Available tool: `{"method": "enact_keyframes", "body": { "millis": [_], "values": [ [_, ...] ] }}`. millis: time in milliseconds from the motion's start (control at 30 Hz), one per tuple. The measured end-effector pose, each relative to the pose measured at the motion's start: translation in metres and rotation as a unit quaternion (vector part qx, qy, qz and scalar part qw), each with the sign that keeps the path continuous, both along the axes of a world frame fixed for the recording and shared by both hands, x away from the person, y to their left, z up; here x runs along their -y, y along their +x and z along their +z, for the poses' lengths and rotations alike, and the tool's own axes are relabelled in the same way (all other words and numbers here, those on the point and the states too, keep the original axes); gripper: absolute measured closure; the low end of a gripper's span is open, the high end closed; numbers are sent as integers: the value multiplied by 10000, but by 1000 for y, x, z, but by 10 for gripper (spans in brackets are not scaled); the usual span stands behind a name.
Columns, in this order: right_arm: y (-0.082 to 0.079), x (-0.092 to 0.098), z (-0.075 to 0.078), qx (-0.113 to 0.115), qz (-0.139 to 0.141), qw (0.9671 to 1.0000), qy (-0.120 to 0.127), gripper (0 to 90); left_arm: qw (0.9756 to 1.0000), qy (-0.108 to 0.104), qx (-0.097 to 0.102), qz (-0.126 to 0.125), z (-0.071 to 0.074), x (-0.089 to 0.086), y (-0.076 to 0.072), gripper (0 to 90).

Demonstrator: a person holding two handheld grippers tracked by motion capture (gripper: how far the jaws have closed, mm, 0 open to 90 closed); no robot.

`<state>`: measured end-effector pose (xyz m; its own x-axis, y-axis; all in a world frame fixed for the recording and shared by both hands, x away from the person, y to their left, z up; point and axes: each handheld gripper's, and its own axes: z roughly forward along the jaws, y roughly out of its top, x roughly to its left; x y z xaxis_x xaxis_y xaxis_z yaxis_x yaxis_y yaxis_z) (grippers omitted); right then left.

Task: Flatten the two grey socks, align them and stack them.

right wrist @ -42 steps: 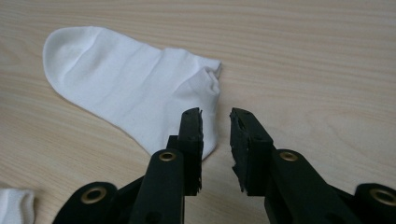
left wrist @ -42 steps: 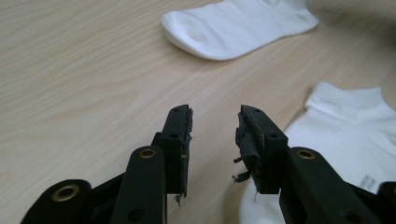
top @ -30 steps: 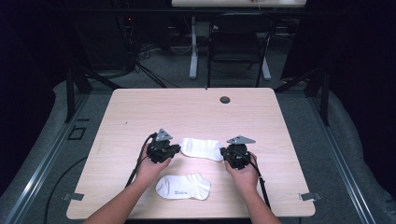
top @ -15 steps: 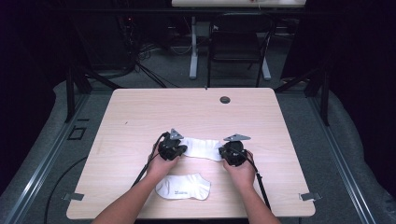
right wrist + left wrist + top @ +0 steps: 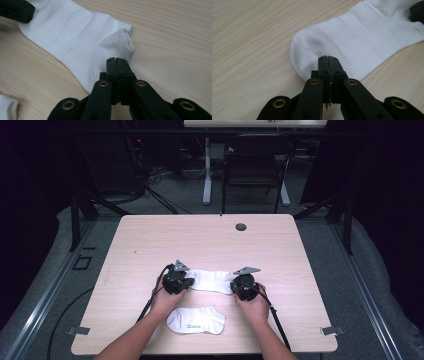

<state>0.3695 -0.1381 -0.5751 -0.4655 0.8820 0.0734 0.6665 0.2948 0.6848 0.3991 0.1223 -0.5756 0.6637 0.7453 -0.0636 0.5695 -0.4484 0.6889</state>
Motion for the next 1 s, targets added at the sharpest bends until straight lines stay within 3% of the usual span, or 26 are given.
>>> {"method": "enact_keyframes", "body": {
  "millis": [400, 1000],
  "values": [
    [-13, -17, 0, -10, 324, 9995, -56, 900, 10000, -70, -44, 45, -1, -24, -23, 897],
    [-20, -22, 0, -33, 478, 9988, -45, 884, 9999, -133, -16, 47, -2, -32, -38, 897]
  ]
}}
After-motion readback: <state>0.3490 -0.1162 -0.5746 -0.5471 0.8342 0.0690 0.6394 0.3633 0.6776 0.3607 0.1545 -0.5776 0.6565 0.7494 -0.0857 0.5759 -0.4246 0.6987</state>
